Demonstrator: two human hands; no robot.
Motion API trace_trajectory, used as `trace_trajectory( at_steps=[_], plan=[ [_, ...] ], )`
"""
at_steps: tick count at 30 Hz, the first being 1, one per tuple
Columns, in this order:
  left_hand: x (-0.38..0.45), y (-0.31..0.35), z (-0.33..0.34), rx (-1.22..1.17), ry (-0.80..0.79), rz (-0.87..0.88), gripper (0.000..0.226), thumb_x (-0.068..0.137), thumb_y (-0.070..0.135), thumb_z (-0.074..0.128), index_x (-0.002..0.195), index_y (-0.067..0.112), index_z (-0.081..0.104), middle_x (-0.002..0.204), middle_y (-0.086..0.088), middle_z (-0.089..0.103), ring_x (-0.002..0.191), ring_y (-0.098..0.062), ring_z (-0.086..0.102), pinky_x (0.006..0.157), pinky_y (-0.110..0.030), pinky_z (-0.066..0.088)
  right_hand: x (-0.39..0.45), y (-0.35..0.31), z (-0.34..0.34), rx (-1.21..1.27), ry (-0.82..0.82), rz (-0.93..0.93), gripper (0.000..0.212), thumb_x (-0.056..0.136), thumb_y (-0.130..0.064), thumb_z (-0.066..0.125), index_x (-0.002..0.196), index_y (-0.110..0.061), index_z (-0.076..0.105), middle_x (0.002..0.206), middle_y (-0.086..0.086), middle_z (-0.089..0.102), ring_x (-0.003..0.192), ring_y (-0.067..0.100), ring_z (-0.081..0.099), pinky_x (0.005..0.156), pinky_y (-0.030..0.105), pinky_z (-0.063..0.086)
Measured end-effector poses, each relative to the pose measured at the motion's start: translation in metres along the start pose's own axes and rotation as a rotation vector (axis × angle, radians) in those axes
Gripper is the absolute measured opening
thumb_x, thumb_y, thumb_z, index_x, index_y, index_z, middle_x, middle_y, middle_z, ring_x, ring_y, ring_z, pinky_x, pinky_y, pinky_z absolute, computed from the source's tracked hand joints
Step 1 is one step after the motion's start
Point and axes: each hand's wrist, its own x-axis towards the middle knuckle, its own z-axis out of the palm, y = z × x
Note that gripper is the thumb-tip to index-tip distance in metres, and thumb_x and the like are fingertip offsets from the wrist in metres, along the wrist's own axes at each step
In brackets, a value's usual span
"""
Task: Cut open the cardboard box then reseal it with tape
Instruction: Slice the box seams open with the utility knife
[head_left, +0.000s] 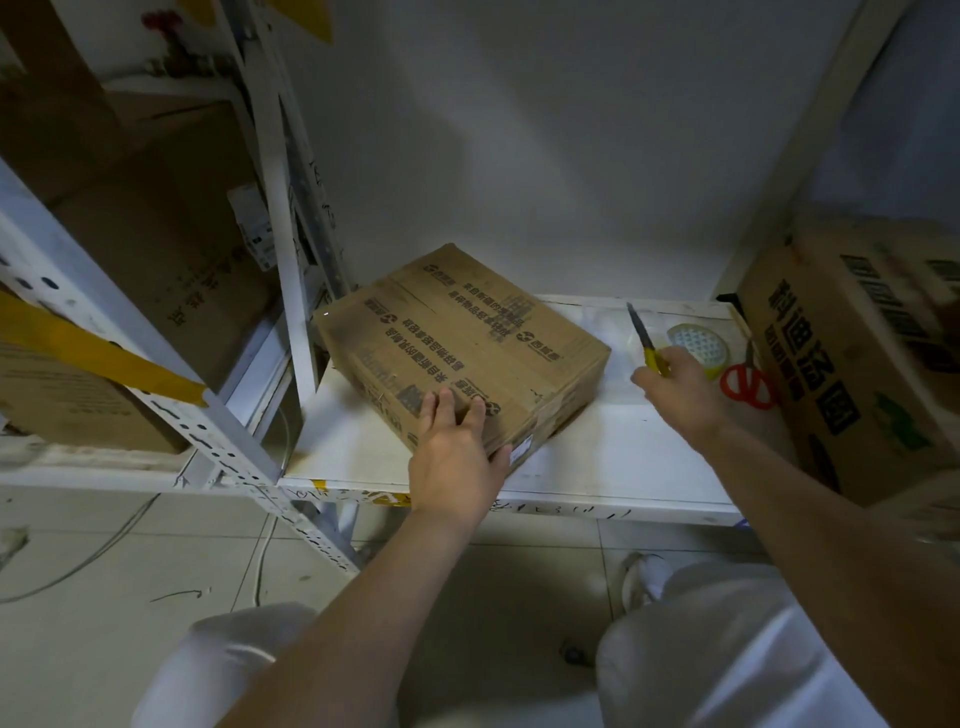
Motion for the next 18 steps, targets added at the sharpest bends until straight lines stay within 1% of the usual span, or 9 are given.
trace_trajectory(
  at_steps=[2,3,6,9,12,14,15,16,18],
  plan=[
    [0.000,0.004,0.001,-0.007,0.001,-0.011,0.065,0.091,0.052,0.052,0.148,0.027,0.034,0.161,-0.005,0.013,0.150,-0.024,0.004,0.111,-0.040,0.036,-0.011,-0.015,0.010,0.061,0.059,-0.044,0.015,0.082,-0.022,0.060,0.082,-0.016,0.046,0.080,0.001,0.048,0.077,0.021,0.050,0.073,0.040,0.045],
    [0.000,0.005,0.001,-0.008,0.002,-0.010,0.065,0.091,0.052,0.052,0.148,0.027,0.033,0.161,-0.005,0.013,0.150,-0.024,0.004,0.111,-0.040,0.035,-0.018,-0.024,0.016,0.069,0.054,-0.077,0.013,0.083,-0.022,0.059,0.087,-0.015,0.049,0.083,-0.001,0.049,0.081,0.020,0.051,0.074,0.038,0.044],
    [-0.004,0.007,0.001,-0.003,0.002,0.016,0.068,0.091,0.052,0.050,0.149,0.022,0.031,0.161,-0.009,0.015,0.149,-0.026,0.006,0.113,-0.039,0.032,-0.034,-0.046,0.034,0.010,-0.043,-0.156,0.011,0.085,-0.019,0.057,0.093,-0.012,0.052,0.093,0.003,0.053,0.086,0.018,0.051,0.071,0.031,0.038],
    [-0.013,0.007,0.003,-0.003,0.000,0.073,0.073,0.093,0.053,0.047,0.151,0.015,0.026,0.160,-0.013,0.015,0.150,-0.027,0.006,0.118,-0.035,0.022,-0.036,-0.054,0.048,-0.020,-0.152,-0.108,0.020,0.086,-0.024,0.056,0.100,-0.010,0.055,0.099,0.005,0.057,0.091,0.020,0.055,0.075,0.033,0.044],
    [-0.019,0.005,0.005,-0.026,-0.014,0.159,0.077,0.093,0.052,0.048,0.153,0.011,0.021,0.161,-0.013,0.014,0.150,-0.024,0.005,0.121,-0.031,0.012,-0.030,-0.054,0.049,-0.113,-0.184,-0.108,0.026,0.087,-0.027,0.054,0.104,-0.008,0.055,0.097,0.009,0.060,0.091,0.024,0.058,0.078,0.035,0.046],
    [-0.018,0.001,0.004,-0.079,-0.036,0.218,0.078,0.092,0.050,0.051,0.152,0.009,0.022,0.161,-0.009,0.017,0.150,-0.020,0.007,0.121,-0.028,0.009,-0.027,-0.054,0.045,-0.156,-0.198,-0.112,0.026,0.087,-0.026,0.055,0.104,-0.007,0.055,0.097,0.009,0.060,0.090,0.025,0.056,0.075,0.034,0.045],
    [-0.017,-0.004,0.002,-0.117,-0.045,0.247,0.078,0.091,0.049,0.055,0.152,0.010,0.025,0.160,-0.007,0.022,0.150,-0.018,0.011,0.121,-0.026,0.010,-0.026,-0.054,0.043,-0.189,-0.202,-0.127,0.024,0.086,-0.027,0.055,0.101,-0.008,0.056,0.095,0.008,0.059,0.088,0.025,0.056,0.071,0.032,0.043],
    [-0.016,-0.009,-0.001,-0.154,-0.054,0.272,0.078,0.089,0.046,0.060,0.151,0.011,0.028,0.158,-0.005,0.026,0.149,-0.015,0.015,0.121,-0.025,0.013,-0.027,-0.053,0.041,-0.223,-0.198,-0.149,0.022,0.084,-0.028,0.055,0.096,-0.010,0.055,0.092,0.007,0.058,0.087,0.024,0.055,0.066,0.031,0.041],
    [-0.011,-0.023,-0.007,-0.198,-0.067,0.307,0.078,0.085,0.042,0.068,0.149,0.014,0.034,0.155,-0.002,0.033,0.146,-0.012,0.023,0.120,-0.025,0.019,-0.031,-0.051,0.036,-0.289,-0.182,-0.217,0.021,0.080,-0.031,0.055,0.092,-0.014,0.053,0.091,0.004,0.055,0.086,0.023,0.053,0.065,0.029,0.037]
  ],
)
